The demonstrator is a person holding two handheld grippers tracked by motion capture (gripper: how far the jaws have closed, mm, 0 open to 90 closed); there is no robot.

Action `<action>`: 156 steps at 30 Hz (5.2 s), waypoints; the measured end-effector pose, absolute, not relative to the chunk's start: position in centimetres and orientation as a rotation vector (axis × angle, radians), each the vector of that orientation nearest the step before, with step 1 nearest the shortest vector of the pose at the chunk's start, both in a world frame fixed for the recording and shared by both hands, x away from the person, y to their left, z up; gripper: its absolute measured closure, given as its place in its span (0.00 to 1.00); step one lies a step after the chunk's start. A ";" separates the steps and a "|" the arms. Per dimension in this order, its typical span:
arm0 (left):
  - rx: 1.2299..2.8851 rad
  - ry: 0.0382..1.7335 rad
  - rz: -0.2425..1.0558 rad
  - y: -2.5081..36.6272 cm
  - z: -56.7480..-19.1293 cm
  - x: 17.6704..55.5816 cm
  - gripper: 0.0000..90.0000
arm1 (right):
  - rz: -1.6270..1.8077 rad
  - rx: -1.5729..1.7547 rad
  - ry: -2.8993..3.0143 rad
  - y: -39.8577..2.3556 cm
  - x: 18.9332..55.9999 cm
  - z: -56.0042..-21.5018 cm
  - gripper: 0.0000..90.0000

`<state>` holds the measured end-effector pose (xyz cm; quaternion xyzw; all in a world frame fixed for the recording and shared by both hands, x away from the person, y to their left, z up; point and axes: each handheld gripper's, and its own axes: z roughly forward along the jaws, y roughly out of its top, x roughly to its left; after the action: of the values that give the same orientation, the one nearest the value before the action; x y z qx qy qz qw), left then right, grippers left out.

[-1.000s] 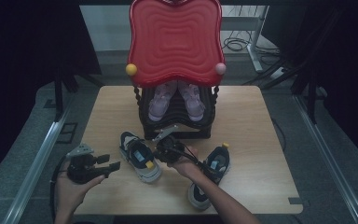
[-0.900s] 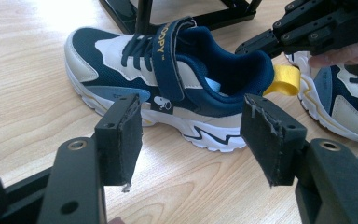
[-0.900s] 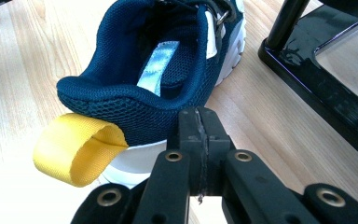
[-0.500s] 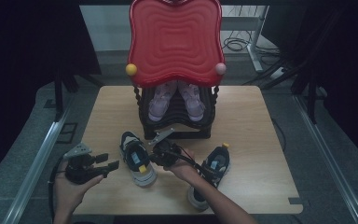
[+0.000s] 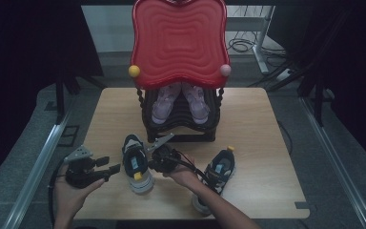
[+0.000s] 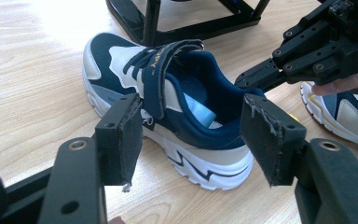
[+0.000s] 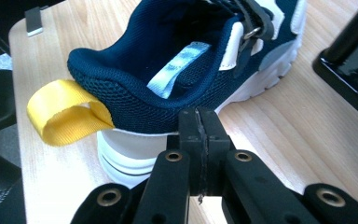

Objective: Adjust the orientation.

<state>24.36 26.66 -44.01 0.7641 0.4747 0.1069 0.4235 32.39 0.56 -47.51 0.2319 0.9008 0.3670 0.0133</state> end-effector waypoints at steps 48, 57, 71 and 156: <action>1.868 1.173 0.295 27.9 -42.7 23.4 0.43 | 1.270 0.596 2.892 5.3 31.0 -48.2 1.00; 1.856 1.177 0.301 28.3 -42.4 23.2 0.43 | 1.305 0.580 2.894 6.5 30.9 -48.5 1.00; 1.847 1.182 0.310 28.7 -42.3 23.0 0.43 | 1.357 0.569 2.891 8.1 31.0 -48.8 1.00; 1.919 1.086 0.258 25.1 -42.5 24.4 0.43 | 1.397 1.061 2.409 -24.7 20.4 -50.1 1.00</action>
<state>24.41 25.08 -42.46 0.7742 0.4381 0.1042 0.4447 20.41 -24.72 -50.14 0.3549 0.8057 0.4674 0.0806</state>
